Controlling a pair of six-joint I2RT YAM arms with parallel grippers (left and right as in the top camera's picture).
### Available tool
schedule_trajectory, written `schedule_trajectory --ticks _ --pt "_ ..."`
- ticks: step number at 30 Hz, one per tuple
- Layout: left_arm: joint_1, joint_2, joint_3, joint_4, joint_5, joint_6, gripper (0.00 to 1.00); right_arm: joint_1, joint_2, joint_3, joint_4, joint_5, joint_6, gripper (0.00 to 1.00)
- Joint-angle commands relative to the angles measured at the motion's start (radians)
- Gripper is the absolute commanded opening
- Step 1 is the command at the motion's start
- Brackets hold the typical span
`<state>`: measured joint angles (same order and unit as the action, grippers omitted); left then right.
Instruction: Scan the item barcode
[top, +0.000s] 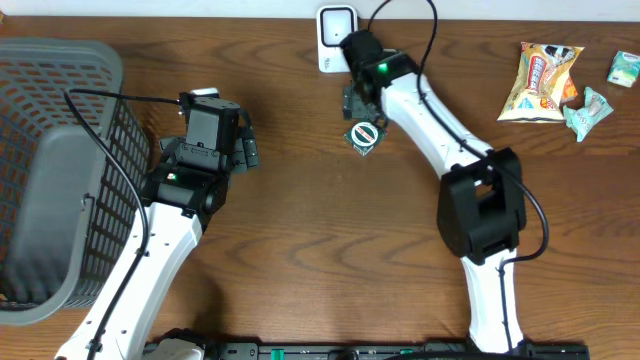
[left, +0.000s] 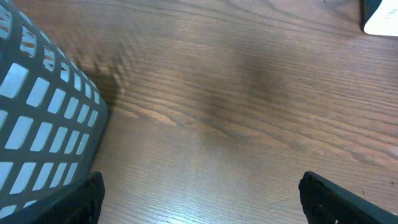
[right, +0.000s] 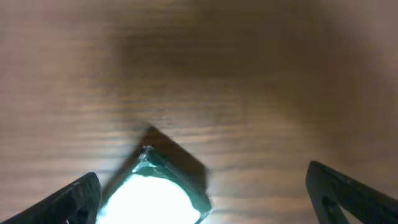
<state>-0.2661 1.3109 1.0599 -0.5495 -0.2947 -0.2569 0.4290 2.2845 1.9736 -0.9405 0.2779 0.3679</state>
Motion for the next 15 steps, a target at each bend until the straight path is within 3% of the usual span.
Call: schedule_trajectory --ticks 1,6,15 --pt "0.003 -0.005 0.003 0.000 -0.017 0.013 0.98 -0.018 0.009 -0.023 0.012 -0.245 -0.468 0.99" --pt "0.003 -0.005 0.003 0.000 -0.017 0.013 0.98 -0.024 0.009 -0.073 0.015 -0.417 -0.732 0.99" --pt "0.003 -0.005 0.003 0.000 -0.017 0.013 0.98 -0.027 0.009 -0.151 0.068 -0.381 -0.784 0.99"
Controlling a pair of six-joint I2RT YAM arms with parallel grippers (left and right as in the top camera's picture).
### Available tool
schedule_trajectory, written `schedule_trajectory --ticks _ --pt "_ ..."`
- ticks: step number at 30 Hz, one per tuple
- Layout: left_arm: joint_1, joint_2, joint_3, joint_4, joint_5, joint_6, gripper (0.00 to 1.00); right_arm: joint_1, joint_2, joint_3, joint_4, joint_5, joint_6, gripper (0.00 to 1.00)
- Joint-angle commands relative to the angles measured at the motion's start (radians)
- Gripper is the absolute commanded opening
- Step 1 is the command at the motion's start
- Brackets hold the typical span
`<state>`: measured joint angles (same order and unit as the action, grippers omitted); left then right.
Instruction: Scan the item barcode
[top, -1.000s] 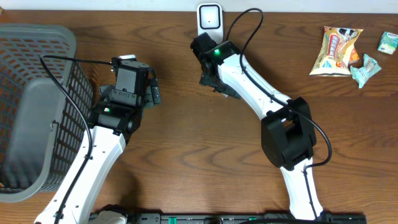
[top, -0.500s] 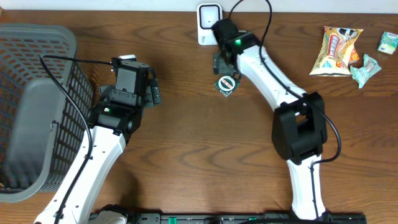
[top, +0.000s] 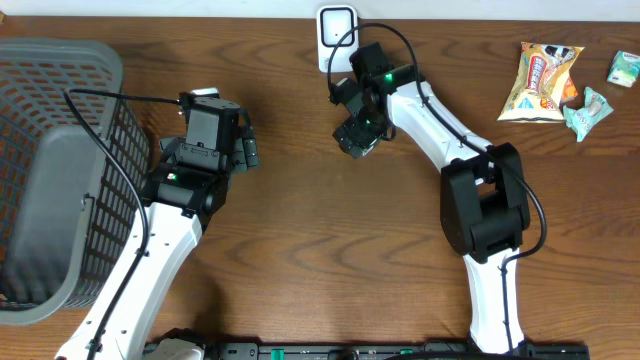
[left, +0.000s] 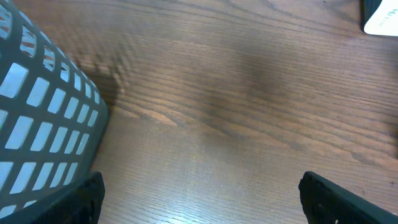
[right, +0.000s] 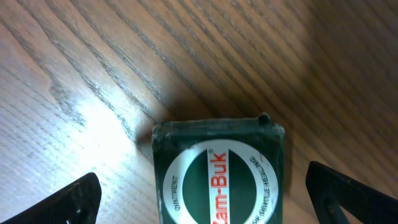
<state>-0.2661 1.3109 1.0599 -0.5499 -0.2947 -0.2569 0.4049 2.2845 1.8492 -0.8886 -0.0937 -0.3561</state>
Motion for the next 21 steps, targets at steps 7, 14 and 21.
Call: schedule_trajectory --ticks 7,14,21 --pt "0.003 -0.005 0.003 0.000 -0.017 0.013 0.98 -0.009 0.009 -0.108 0.140 -0.011 0.057 0.99" --pt "0.003 -0.005 0.003 0.000 -0.017 0.013 0.98 -0.006 0.008 -0.098 0.131 -0.012 0.181 0.89" --pt "0.003 -0.005 0.003 0.000 -0.017 0.013 0.98 -0.008 -0.013 -0.014 0.031 -0.013 0.481 0.87"
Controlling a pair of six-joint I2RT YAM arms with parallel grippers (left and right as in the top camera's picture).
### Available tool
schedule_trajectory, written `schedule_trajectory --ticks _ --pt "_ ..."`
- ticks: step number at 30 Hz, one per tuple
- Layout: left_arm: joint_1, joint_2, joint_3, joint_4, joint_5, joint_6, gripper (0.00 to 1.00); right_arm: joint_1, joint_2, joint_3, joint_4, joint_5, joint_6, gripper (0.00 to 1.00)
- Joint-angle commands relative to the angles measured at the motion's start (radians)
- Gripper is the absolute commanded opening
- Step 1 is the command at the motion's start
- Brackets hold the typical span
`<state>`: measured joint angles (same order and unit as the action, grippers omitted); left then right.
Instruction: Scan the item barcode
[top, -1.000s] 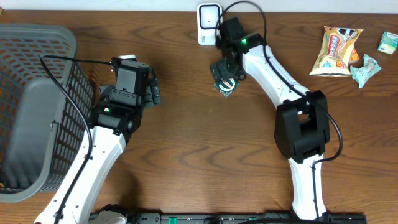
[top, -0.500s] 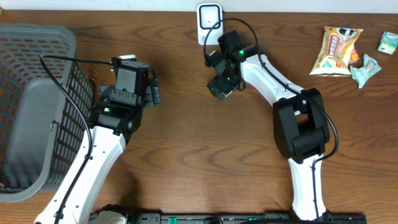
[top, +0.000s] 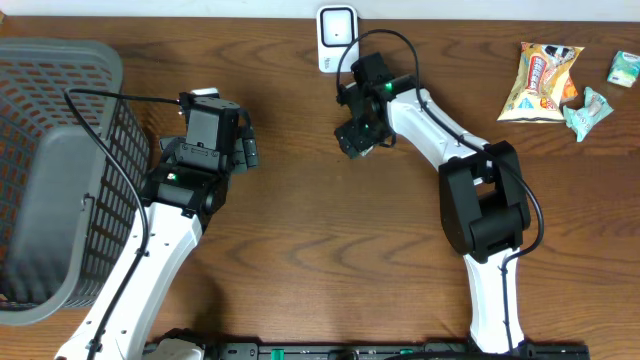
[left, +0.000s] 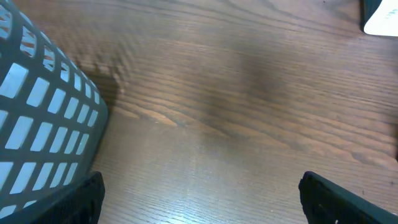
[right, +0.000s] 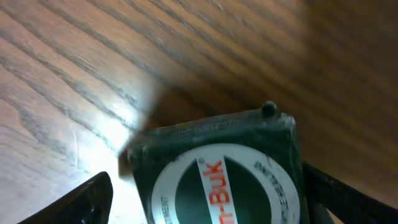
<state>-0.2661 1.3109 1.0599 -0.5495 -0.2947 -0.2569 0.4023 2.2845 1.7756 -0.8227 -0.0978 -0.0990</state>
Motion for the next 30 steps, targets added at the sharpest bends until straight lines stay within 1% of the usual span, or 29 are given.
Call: schedule_trajectory --ticks 1,2,5,6,9,11,13,14,17,18,19,20,22,23,24,27,30 --pt "0.003 -0.005 0.003 0.000 -0.017 0.013 0.97 -0.006 -0.017 0.075 -0.052 -0.009 0.282 0.87" --pt "0.003 -0.005 0.003 0.000 -0.017 0.013 0.98 -0.007 -0.025 0.094 -0.073 -0.009 0.349 0.88" --pt "0.003 -0.005 0.003 0.000 -0.017 0.013 0.98 -0.011 -0.047 0.140 -0.112 -0.009 0.481 0.97" --pt "0.003 -0.005 0.003 0.000 -0.017 0.013 0.98 -0.013 -0.054 0.149 -0.117 -0.009 0.505 0.99" --pt "0.003 -0.005 0.003 0.000 -0.017 0.013 0.98 -0.014 -0.078 0.158 -0.116 -0.023 0.589 0.99" --pt "0.003 -0.005 0.003 0.000 -0.017 0.013 0.98 -0.014 -0.085 0.158 -0.120 -0.112 0.669 0.99" --pt "0.003 -0.005 0.003 0.000 -0.017 0.013 0.98 -0.013 -0.085 0.158 -0.127 -0.228 0.665 0.99" --pt "0.003 -0.005 0.003 0.000 -0.017 0.013 0.98 -0.012 -0.085 0.157 -0.141 -0.254 0.652 0.99" --pt "0.003 -0.005 0.003 0.000 -0.017 0.013 0.98 -0.003 -0.085 0.154 -0.172 -0.223 0.591 0.99" --pt "0.003 -0.005 0.003 0.000 -0.017 0.013 0.98 0.002 -0.085 0.154 -0.167 -0.193 0.593 0.99" --pt "0.003 -0.005 0.003 0.000 -0.017 0.013 0.98 0.005 -0.085 0.154 -0.164 -0.166 0.617 0.96" --pt "0.003 -0.005 0.003 0.000 -0.017 0.013 0.98 0.006 -0.085 0.154 -0.167 -0.130 0.684 0.96" --pt "0.003 -0.005 0.003 0.000 -0.017 0.013 0.98 0.006 -0.085 0.154 -0.192 -0.052 0.886 0.98" --pt "0.003 -0.005 0.003 0.000 -0.017 0.013 0.98 0.006 -0.085 0.154 -0.212 -0.018 1.013 0.99" --pt "0.003 -0.005 0.003 0.000 -0.017 0.013 0.98 0.004 -0.085 0.154 -0.221 -0.001 1.085 0.99" --pt "0.003 -0.005 0.003 0.000 -0.017 0.013 0.98 0.003 -0.083 0.146 -0.221 0.049 1.220 0.99" --pt "0.003 -0.005 0.003 0.000 -0.017 0.013 0.98 0.011 -0.074 0.140 -0.221 0.086 1.295 0.99"
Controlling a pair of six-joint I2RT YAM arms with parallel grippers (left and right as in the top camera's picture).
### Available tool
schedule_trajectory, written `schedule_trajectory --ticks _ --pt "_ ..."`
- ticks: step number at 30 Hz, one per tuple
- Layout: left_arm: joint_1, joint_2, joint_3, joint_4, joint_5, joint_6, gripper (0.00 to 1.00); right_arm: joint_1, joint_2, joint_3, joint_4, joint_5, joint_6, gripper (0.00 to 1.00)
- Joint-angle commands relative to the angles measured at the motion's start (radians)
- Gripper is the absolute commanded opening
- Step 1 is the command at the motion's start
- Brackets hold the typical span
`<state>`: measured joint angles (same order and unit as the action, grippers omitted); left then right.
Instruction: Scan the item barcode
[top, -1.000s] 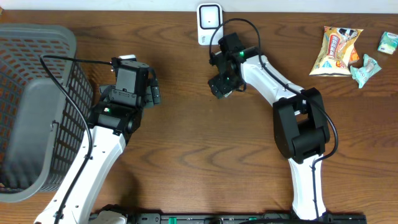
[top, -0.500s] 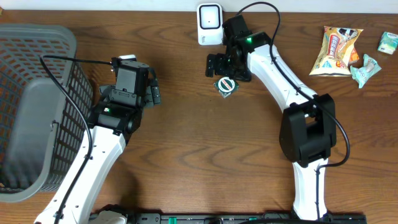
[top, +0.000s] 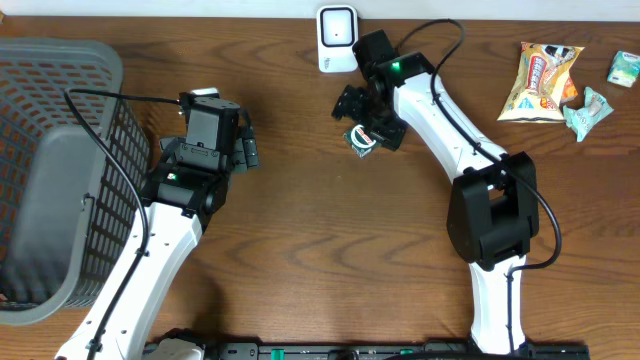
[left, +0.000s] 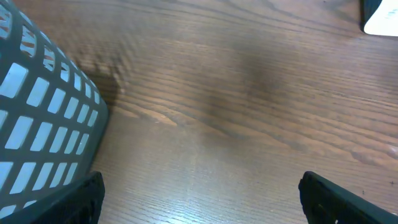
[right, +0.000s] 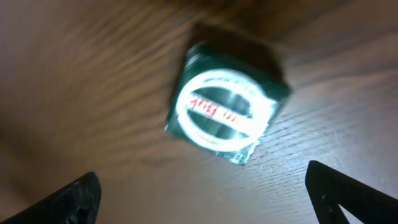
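Note:
A small dark green packet with a round white and red label (top: 360, 139) (right: 224, 107) lies flat on the wooden table. My right gripper (top: 371, 113) (right: 202, 199) hovers above it, open, with nothing between its fingers. The white barcode scanner (top: 337, 37) stands at the table's back edge, just behind the right arm. My left gripper (top: 225, 150) (left: 199, 199) is open over bare wood beside the basket, far to the left of the packet.
A grey mesh basket (top: 60, 160) (left: 37, 112) fills the left end of the table. Snack packets (top: 545, 80) and small teal sachets (top: 590, 110) lie at the back right corner. A corner of the scanner (left: 380, 18) shows in the left wrist view.
My right gripper was low and close over the green packet; now it is higher and turned, with the whole packet lying free in its view. The left arm has not moved.
My right gripper stood open just behind the packet on the table. Then it was lowered close over the packet, twice seen with the label filling its view. Now it is raised again, open, and the packet still lies on the wood. The left arm stayed still throughout.

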<state>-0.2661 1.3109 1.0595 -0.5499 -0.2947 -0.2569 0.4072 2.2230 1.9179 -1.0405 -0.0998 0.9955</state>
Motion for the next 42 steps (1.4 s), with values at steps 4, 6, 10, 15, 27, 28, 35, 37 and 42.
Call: schedule_trajectory --ticks 4,6,10,15,27,28,35,37,42 --pt "0.003 -0.005 0.003 0.000 -0.017 0.013 0.98 0.020 0.022 -0.002 0.004 0.151 0.259 0.99" --pt "0.003 -0.005 0.003 0.000 -0.017 0.013 0.98 0.020 0.043 -0.002 0.028 0.145 0.261 0.99" --pt "0.003 -0.005 0.003 0.000 -0.017 0.013 0.98 0.019 0.088 -0.002 0.064 0.093 0.261 0.99" --pt "0.003 -0.005 0.003 0.000 -0.017 0.013 0.98 0.019 0.134 -0.002 0.064 0.098 0.261 0.99" --pt "0.003 -0.005 0.003 0.000 -0.017 0.013 0.98 0.010 0.141 -0.002 0.060 0.110 0.164 0.82" --pt "0.003 -0.005 0.003 0.000 -0.017 0.013 0.98 0.010 0.141 -0.002 0.061 0.102 0.146 0.82" --pt "0.003 -0.005 0.003 0.000 -0.017 0.013 0.98 0.005 0.138 0.005 0.063 0.063 0.094 0.70" --pt "0.003 -0.005 0.003 0.000 -0.017 0.013 0.98 0.002 0.138 0.010 0.061 0.059 0.084 0.65" --pt "0.003 -0.005 0.003 0.000 -0.017 0.013 0.98 -0.007 0.138 0.015 0.061 0.044 0.079 0.62"
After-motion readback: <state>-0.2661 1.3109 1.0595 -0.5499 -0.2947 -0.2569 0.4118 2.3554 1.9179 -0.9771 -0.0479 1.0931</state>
